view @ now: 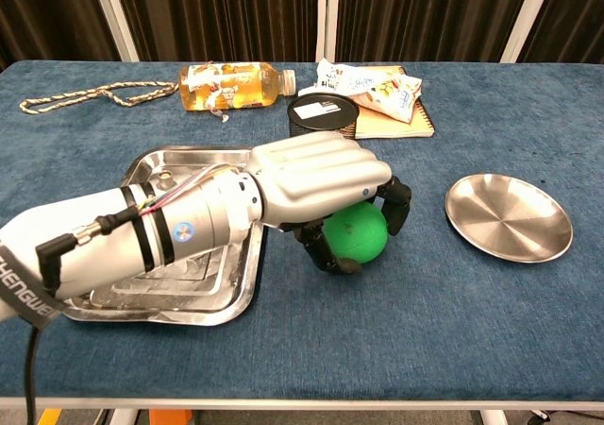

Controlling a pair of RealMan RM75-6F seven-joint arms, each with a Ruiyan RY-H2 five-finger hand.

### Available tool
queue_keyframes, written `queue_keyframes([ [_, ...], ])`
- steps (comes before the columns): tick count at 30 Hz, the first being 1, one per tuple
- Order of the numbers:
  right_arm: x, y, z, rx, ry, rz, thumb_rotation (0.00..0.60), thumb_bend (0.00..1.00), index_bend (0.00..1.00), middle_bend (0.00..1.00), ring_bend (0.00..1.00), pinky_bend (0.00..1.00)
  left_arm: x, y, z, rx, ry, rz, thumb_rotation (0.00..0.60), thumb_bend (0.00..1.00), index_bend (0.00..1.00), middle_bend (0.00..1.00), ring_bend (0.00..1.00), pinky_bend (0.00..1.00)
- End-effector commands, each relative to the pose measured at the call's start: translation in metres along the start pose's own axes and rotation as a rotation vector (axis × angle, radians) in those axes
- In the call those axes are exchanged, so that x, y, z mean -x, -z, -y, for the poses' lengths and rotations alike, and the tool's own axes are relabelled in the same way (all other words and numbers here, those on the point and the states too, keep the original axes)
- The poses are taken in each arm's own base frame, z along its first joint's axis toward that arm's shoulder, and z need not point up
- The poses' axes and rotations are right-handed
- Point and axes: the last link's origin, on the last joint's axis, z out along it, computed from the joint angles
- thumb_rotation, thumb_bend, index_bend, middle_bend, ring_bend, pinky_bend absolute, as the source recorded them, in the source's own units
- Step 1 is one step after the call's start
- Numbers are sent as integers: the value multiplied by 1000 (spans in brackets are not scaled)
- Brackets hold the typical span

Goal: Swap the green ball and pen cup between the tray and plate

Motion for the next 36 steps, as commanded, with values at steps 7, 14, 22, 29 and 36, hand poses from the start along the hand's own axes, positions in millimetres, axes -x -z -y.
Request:
queue_keyframes([
  [7,1,2,-7,17,-4,-1,600,0,0,51,0,96,8,-3,-1,1,-10,10,600,307,353,337,365,621],
  [14,4,1,-6,10,-3,4,600,0,0,54,0,96,8,-1,1,-8,-22,-10,600,268,265,277,327,622],
  [22,4,1,-8,17,-1,-1,600,0,0,54,0,96,9,2,1,-8,-19,1,600,227,202,232,258,587],
  [29,2,2,-8,17,1,-8,600,0,0,54,0,97,6,2,0,-3,-22,-13,600,226,202,231,250,583],
  [36,0,2,-8,17,-2,-15,600,0,0,54,0,96,-2,9,-2,-3,-24,-42,600,225,202,226,218,556],
])
